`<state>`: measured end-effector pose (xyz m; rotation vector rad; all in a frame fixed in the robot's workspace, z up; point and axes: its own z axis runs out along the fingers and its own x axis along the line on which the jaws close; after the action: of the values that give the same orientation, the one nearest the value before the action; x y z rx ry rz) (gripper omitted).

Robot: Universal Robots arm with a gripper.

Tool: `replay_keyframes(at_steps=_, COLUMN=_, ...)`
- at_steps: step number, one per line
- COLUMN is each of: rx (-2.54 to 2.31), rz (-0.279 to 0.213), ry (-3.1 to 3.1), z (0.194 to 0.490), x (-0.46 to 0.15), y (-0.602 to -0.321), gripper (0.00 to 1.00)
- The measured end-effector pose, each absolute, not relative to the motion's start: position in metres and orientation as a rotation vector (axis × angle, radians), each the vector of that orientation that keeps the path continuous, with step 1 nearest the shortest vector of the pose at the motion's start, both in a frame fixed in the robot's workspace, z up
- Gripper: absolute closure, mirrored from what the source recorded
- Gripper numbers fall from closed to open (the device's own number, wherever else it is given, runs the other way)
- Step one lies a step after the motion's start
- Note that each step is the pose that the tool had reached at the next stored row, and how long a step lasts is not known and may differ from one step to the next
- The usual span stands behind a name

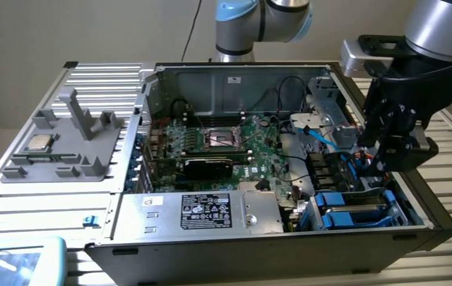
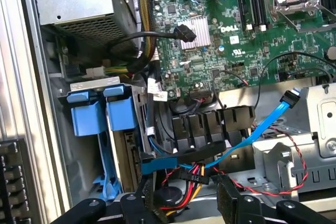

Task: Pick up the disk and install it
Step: 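Insert the first disk wire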

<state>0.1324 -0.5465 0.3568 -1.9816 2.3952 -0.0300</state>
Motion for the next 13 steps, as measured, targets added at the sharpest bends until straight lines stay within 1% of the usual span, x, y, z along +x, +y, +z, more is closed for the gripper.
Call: replay_keyframes(at_steps=13, rx=-1.936, rz=-0.049, ry=2.413, z=0.3474, x=0.1228, y=-0.5381, gripper=0.4)
